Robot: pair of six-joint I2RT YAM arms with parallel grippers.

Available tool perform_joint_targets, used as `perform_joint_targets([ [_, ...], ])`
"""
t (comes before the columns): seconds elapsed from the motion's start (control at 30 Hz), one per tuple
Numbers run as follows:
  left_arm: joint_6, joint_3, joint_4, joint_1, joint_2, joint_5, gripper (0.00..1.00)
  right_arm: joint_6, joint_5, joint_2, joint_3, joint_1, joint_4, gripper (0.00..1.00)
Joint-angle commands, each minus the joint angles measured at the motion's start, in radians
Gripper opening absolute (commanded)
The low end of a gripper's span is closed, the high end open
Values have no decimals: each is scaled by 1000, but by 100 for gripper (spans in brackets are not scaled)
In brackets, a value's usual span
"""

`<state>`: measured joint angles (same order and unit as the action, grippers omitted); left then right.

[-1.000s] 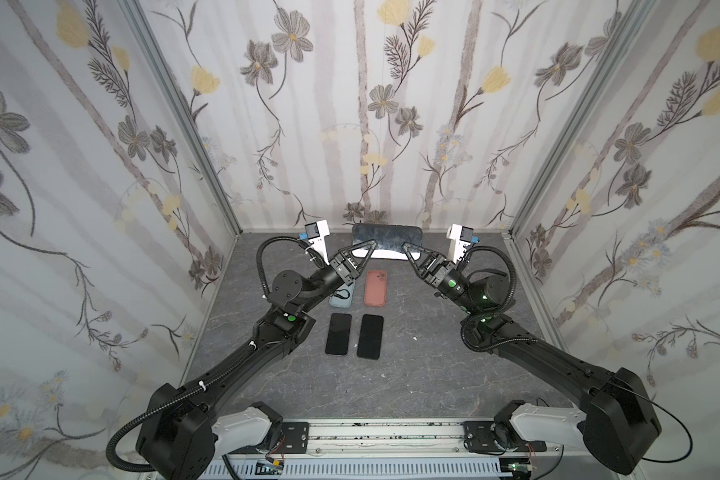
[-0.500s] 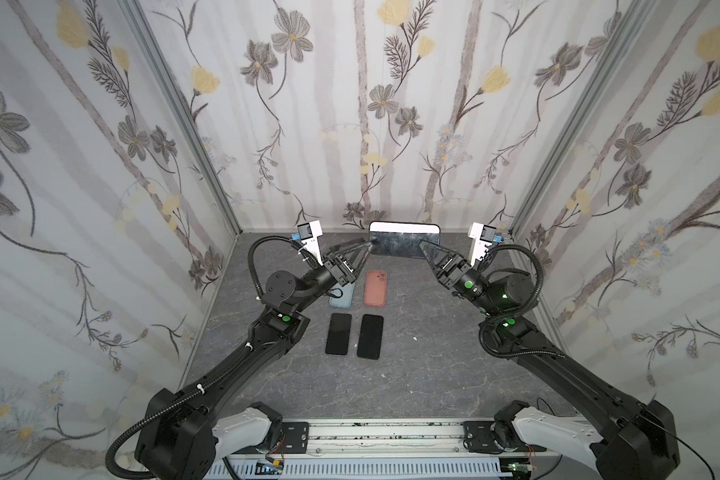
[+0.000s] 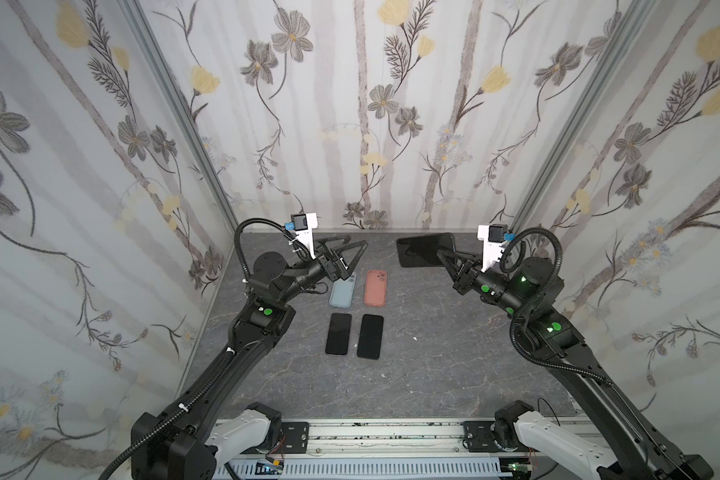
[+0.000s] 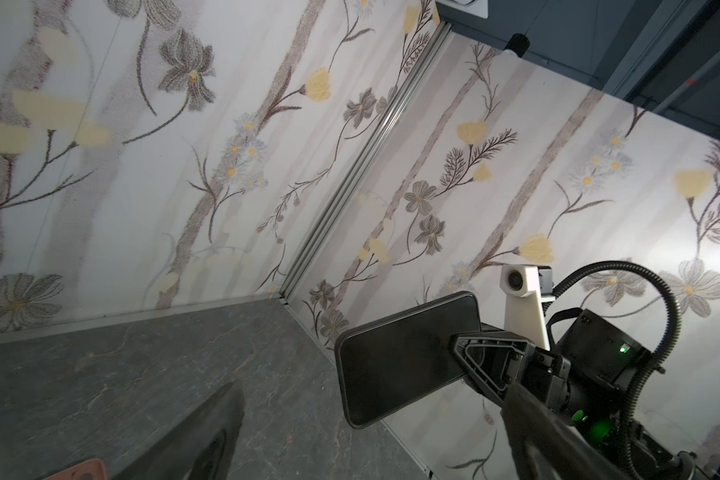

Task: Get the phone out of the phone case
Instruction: 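Open the right gripper and draw it back while the left gripper holds the phone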

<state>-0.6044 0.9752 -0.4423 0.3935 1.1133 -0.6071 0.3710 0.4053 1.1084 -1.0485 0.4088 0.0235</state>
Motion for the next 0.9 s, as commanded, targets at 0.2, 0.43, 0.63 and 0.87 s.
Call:
perform_joint_targets([
  [0.2, 279, 100, 210, -5, 38, -363, 91, -233, 434, 83, -142, -74, 225, 0],
  [0.43, 282, 113, 213, 14, 56, -575, 91, -207, 689, 149, -180, -79, 175, 0],
  [0.63, 275, 95, 220, 46, 68, -635, 79, -123, 810, 186, -173, -78, 65, 0],
  [0.87, 285, 89, 221, 74, 77, -666, 52, -28, 860, 190, -148, -79, -51, 0],
])
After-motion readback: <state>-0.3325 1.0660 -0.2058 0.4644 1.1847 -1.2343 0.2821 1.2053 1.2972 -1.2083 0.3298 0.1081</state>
